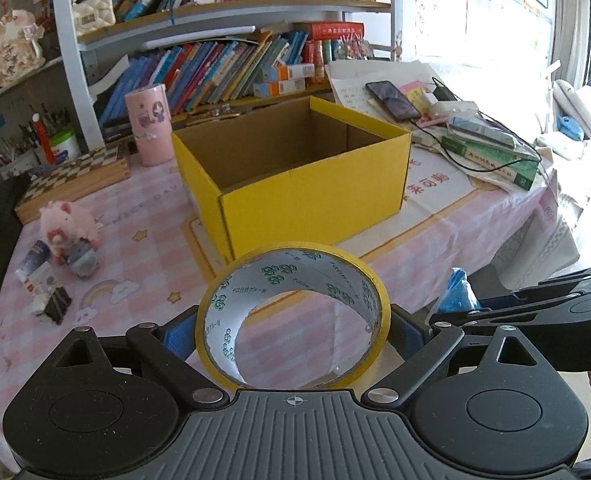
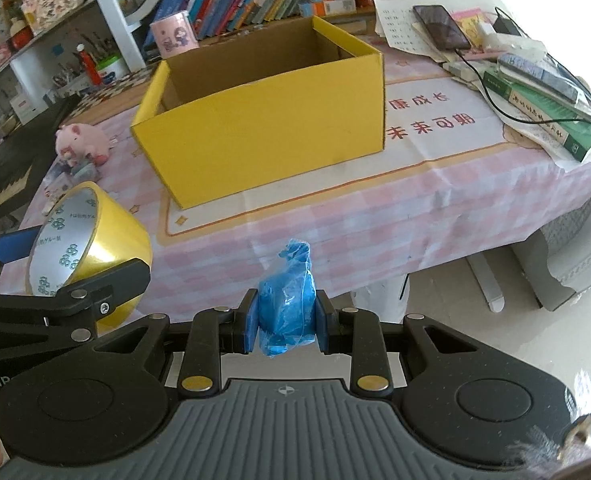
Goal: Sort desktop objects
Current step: 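Carry the tape roll and blue bag toward the yellow box with both tools, then lower both into the yellow box and open both tools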
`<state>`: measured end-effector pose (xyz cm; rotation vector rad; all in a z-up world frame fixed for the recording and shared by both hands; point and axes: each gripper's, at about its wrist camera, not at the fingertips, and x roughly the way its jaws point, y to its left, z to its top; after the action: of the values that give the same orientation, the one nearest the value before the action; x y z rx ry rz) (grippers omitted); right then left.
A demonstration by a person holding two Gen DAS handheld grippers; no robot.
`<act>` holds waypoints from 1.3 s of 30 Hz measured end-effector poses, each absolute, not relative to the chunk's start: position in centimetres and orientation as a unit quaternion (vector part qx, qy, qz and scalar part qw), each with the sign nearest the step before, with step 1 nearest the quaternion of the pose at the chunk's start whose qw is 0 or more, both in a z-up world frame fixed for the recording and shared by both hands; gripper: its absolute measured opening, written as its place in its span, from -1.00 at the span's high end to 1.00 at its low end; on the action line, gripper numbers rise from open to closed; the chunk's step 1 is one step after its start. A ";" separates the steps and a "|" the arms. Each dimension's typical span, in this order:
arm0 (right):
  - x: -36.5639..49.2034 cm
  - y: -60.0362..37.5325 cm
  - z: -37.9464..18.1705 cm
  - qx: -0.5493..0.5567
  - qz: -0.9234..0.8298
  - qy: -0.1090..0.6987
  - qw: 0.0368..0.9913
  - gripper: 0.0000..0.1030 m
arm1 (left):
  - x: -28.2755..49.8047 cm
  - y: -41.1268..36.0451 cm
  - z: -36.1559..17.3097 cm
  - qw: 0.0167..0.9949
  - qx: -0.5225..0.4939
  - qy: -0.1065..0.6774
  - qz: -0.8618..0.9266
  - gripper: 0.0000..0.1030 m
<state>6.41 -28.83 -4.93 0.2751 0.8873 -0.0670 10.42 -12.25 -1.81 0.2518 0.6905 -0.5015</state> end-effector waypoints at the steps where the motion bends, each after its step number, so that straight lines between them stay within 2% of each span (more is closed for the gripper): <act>1: 6.7 -29.2 -4.9 0.132 -0.032 0.426 0.894 0.50 | 10.6 -12.7 -1.8 0.904 0.122 0.331 -0.243 -0.85; 13: 10.5 -34.0 -2.3 0.095 -0.011 0.378 0.921 0.50 | 13.1 -17.4 0.3 0.928 0.116 0.286 -0.209 -0.85; 25: 17.1 -36.8 1.9 0.077 0.085 0.306 0.945 0.50 | 17.0 -19.2 4.0 0.962 0.080 0.228 -0.131 -0.85; 33: 23.6 -37.7 2.7 0.026 0.141 0.294 0.945 0.50 | 21.9 -20.1 4.6 0.963 0.071 0.237 -0.102 -0.85; 39: 29.5 -37.4 1.5 -0.063 0.165 0.301 0.937 0.50 | 27.6 -20.9 2.6 0.942 0.062 0.310 -0.115 -0.85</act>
<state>29.46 -37.40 1.47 -0.1282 0.6145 0.3366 27.63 -20.93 2.61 0.1274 0.6320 -0.2342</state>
